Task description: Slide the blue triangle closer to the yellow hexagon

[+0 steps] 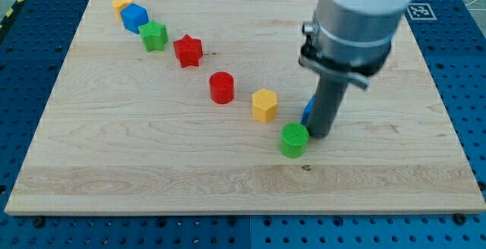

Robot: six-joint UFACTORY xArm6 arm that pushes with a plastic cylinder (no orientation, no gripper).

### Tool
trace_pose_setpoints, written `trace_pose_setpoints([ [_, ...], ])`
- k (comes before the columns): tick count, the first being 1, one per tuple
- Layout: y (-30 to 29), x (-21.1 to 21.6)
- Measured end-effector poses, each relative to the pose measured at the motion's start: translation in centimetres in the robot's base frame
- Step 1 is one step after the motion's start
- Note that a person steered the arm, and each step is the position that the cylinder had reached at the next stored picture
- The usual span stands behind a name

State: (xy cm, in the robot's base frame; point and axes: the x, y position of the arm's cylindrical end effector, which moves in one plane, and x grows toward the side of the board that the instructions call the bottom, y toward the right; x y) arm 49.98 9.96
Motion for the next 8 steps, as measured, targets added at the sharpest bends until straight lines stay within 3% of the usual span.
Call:
trace_pose_setpoints([
  [2,-0.2,-0.2],
  [4,6.4,0.7],
  [5,6.6,-3.0],
  [8,3.1,-3.8],
])
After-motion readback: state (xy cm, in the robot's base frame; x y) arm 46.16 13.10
